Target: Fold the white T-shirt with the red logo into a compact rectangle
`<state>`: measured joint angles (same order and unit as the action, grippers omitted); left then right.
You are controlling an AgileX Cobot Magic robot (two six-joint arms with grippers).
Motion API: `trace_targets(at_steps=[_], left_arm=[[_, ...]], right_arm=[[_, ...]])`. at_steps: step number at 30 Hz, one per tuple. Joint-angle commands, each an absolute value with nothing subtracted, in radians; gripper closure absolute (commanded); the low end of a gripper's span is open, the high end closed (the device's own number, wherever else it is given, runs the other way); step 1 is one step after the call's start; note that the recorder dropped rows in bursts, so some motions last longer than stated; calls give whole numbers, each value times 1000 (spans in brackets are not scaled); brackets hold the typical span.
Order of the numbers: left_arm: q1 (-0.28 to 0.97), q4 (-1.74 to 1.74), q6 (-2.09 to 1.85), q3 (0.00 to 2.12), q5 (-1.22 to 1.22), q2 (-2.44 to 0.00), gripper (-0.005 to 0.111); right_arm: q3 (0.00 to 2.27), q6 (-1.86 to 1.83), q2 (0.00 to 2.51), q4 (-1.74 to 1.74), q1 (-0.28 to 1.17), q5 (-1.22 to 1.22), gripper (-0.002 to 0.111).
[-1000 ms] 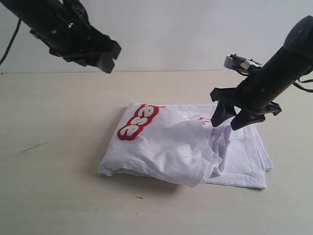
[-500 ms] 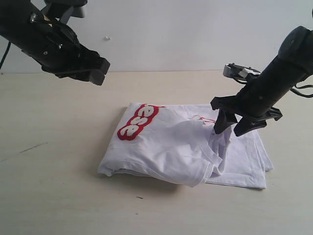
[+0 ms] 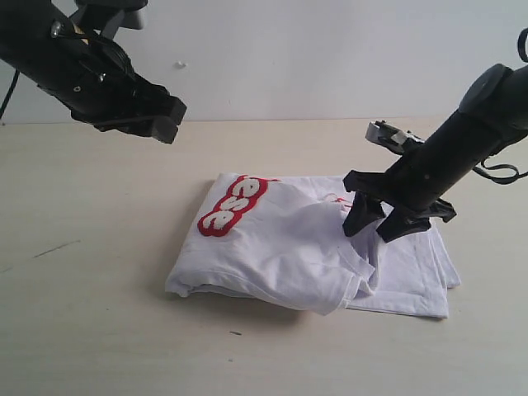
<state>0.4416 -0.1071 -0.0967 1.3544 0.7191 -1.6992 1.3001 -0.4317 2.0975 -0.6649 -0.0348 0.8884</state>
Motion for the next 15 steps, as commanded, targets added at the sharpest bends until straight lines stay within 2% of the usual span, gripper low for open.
trace_targets(at_steps=[1, 6, 8, 15], left_arm=[[438, -117, -99, 1352, 711, -1688, 50], [438, -116, -99, 1352, 710, -1688, 50], [438, -116, -99, 1352, 710, -1688, 50], [438, -119, -99, 1352, 712, -1688, 50]], right_arm=[[1296, -475, 2113, -713, -34, 887, 52], [1296, -456, 2113, -674, -34, 882, 54], [1296, -436, 2113, -643, -34, 885, 60], [1296, -528, 2113, -653, -34, 911, 108]])
